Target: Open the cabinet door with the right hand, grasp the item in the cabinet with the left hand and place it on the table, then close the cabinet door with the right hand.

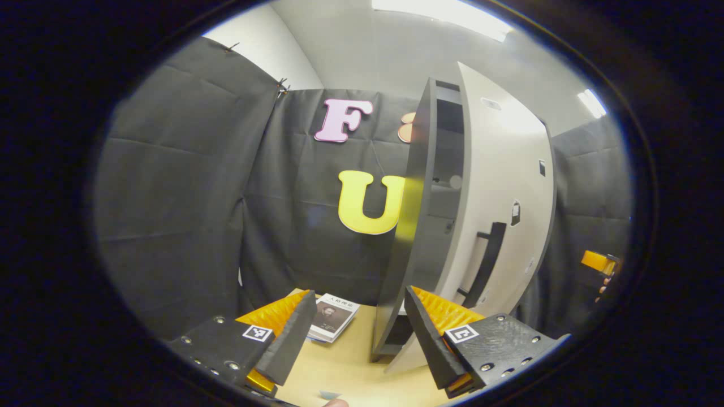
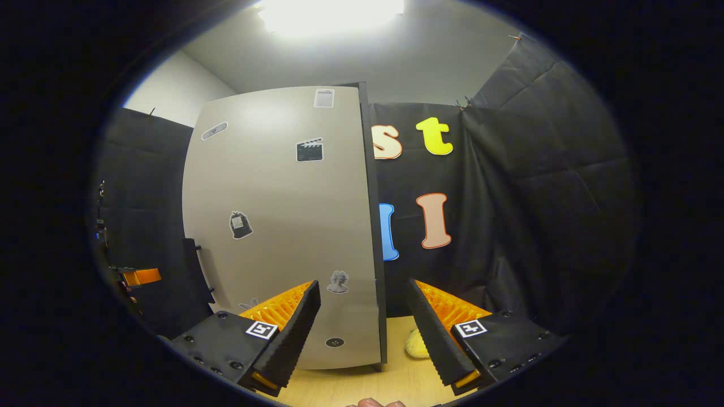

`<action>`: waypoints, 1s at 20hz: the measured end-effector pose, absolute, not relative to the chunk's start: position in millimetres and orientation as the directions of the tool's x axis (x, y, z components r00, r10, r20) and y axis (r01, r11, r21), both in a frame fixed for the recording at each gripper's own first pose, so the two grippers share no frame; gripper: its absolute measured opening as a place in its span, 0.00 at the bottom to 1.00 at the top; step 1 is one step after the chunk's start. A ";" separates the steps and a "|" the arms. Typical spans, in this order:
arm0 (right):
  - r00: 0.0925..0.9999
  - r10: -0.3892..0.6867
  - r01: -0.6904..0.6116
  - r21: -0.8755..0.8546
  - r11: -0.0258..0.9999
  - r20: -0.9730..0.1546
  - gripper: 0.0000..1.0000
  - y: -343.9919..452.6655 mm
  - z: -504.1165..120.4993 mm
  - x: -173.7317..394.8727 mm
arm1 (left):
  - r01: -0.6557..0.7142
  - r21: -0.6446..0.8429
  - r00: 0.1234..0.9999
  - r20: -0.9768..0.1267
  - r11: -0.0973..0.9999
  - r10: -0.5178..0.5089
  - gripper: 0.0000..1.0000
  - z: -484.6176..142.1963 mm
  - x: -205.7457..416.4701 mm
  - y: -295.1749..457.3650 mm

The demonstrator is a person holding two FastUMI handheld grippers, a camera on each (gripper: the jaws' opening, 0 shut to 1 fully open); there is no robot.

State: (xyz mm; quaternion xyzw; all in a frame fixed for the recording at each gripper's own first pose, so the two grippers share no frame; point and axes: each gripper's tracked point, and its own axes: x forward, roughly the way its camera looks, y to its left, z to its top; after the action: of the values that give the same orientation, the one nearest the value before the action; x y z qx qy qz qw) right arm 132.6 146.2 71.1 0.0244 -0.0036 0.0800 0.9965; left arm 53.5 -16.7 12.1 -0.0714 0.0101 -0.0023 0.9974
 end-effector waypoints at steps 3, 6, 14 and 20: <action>0.977 0.212 -0.212 0.068 0.975 0.011 0.98 136.3 66.5 127.5 | -0.028 -0.117 1.000 -0.011 0.993 0.027 0.91 8.9 30.5 -35.0; 0.967 0.254 -0.255 0.067 0.965 0.018 0.98 130.2 65.5 120.3 | -0.031 -0.112 0.999 0.012 0.993 0.033 0.92 11.6 12.7 -56.1; 0.967 0.247 -0.250 0.067 0.966 0.059 0.98 117.0 70.9 107.8 | 0.005 -0.186 0.998 0.070 0.983 0.008 0.92 33.4 -7.2 -73.5; 0.976 0.213 -0.214 0.021 0.977 0.052 0.98 115.9 65.2 110.6 | 0.002 -0.083 0.997 0.072 0.997 0.004 0.95 30.2 -29.0 -67.4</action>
State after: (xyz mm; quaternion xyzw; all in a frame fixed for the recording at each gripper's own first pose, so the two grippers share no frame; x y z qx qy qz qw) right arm 110.6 115.9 65.2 0.0135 -0.0249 0.1073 0.9938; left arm -29.0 -67.4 30.2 -0.0414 -0.0363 0.0004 0.9985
